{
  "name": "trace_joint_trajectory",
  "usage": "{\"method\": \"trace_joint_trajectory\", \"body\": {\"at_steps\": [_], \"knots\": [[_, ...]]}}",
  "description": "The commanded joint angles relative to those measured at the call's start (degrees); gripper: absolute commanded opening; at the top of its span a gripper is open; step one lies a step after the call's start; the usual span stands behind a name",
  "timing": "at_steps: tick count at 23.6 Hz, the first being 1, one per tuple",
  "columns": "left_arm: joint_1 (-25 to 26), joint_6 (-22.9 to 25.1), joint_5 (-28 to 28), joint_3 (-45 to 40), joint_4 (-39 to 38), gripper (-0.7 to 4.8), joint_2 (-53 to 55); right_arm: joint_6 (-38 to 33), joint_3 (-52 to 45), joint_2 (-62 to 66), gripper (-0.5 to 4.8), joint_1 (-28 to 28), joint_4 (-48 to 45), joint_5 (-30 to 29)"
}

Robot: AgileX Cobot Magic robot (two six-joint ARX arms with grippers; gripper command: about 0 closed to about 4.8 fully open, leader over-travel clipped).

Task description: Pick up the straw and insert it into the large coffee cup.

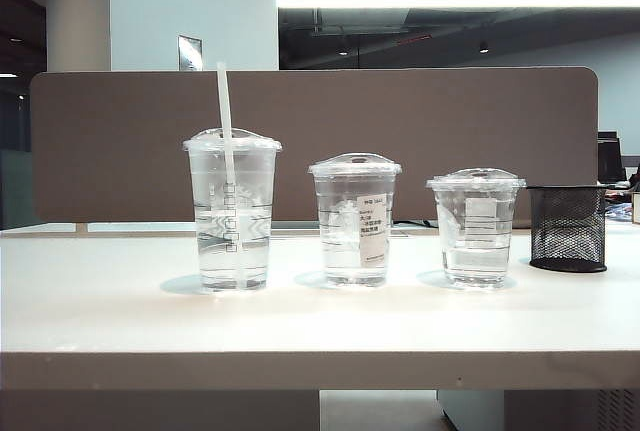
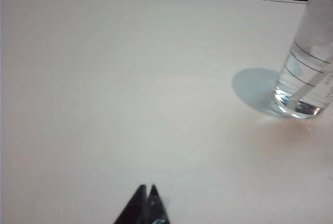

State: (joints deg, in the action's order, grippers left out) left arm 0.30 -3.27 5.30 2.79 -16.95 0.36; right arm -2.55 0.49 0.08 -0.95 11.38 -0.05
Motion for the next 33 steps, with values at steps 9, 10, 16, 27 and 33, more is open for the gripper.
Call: {"method": "trace_joint_trajectory", "body": {"at_steps": [9, 10, 16, 27, 33], "knots": [[0.0, 0.2, -0.1, -0.2, 0.4, -0.03, 0.0, 3.7, -0.3, -0.1, -0.08, 0.0, -0.5, 0.3], [0.0, 0.2, -0.1, -0.2, 0.4, -0.03, 0.0, 3.7, -0.3, -0.1, -0.08, 0.0, -0.5, 0.3], [0.0, 0.2, -0.1, -0.2, 0.4, -0.03, 0.0, 3.7, -0.3, -0.1, -0.08, 0.0, -0.5, 0.3], [0.0, 0.5, -0.1, -1.0, 3.2, -0.03, 0.0, 3.7, -0.3, -0.1, -0.08, 0.0, -0.5, 0.3], [0.0, -1.6, -0.2, -2.3, 7.9, -0.03, 0.0, 3.7, -0.3, -0.1, -0.08, 0.0, -0.5, 0.3]]}}
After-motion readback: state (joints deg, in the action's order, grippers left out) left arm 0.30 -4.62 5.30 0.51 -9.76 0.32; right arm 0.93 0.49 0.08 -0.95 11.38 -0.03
